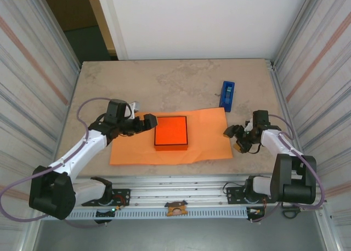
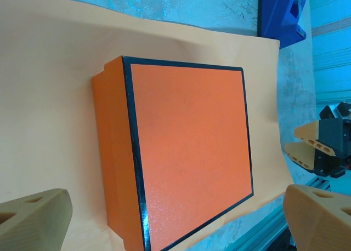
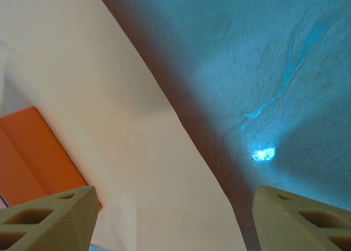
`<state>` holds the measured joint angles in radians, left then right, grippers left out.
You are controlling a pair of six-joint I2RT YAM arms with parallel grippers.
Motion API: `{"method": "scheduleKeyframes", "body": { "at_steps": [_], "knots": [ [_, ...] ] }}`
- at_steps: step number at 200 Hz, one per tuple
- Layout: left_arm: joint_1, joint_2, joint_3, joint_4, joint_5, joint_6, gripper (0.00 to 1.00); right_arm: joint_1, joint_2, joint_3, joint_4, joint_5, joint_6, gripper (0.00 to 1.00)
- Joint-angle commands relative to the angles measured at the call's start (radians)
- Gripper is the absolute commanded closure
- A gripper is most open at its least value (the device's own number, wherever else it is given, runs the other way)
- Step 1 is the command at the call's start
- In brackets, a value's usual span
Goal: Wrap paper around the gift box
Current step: First fold the wrapping paper around the gift box.
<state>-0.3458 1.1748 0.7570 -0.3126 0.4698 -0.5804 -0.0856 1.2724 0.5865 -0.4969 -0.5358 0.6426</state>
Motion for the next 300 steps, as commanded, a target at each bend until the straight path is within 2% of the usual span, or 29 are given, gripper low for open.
{"method": "scheduleKeyframes", "body": {
  "at_steps": [1, 30, 60, 90, 107, 136, 149, 180, 191, 217, 240, 268, 300],
  "knots": [
    [0.01, 0.009, -0.006, 0.003, 0.015, -0.01, 0.01, -0.003, 0.022, -0.018, 0.022, -0.083, -0.03, 0.3],
    [0.01, 0.022, -0.005, 0.012, 0.015, -0.017, 0.01, -0.002, 0.035, -0.028, 0.043, -0.124, -0.035, 0.36],
    [0.012, 0.036, 0.0, 0.013, 0.027, -0.02, 0.01, 0.002, 0.02, -0.03, 0.067, -0.171, -0.042, 0.47],
    [0.012, 0.036, 0.001, 0.011, 0.028, -0.02, 0.01, 0.014, -0.03, -0.023, 0.053, -0.149, -0.046, 0.55],
    [0.011, 0.036, 0.0, 0.012, 0.03, -0.021, 0.01, 0.022, -0.045, -0.018, 0.036, -0.129, -0.044, 0.67],
    [0.012, 0.034, 0.007, 0.008, 0.042, -0.017, 0.01, 0.058, -0.068, -0.001, 0.002, -0.084, -0.04, 0.76],
    [0.012, 0.032, 0.009, 0.007, 0.046, -0.019, 0.01, 0.077, -0.087, 0.007, -0.004, -0.065, -0.033, 0.84],
    [0.012, 0.028, 0.009, 0.006, 0.051, -0.026, 0.01, 0.112, -0.147, 0.03, -0.019, -0.027, -0.007, 0.9],
    [0.012, 0.026, 0.009, 0.008, 0.056, -0.029, 0.01, 0.128, -0.17, 0.036, -0.013, -0.024, 0.004, 0.95],
    [0.013, 0.023, 0.009, 0.015, 0.068, -0.035, 0.01, 0.187, -0.224, 0.059, 0.012, -0.007, 0.017, 0.96],
    [0.012, 0.025, 0.005, 0.028, 0.085, -0.044, 0.03, 0.29, -0.246, 0.105, 0.021, 0.066, 0.009, 0.96],
    [0.012, 0.026, 0.0, 0.049, 0.108, -0.059, 0.09, 0.428, -0.225, 0.165, 0.043, 0.154, -0.01, 0.96],
    [0.012, 0.028, -0.005, 0.08, 0.136, -0.097, 0.21, 0.557, -0.153, 0.236, 0.074, 0.202, -0.018, 0.96]
  ]
}}
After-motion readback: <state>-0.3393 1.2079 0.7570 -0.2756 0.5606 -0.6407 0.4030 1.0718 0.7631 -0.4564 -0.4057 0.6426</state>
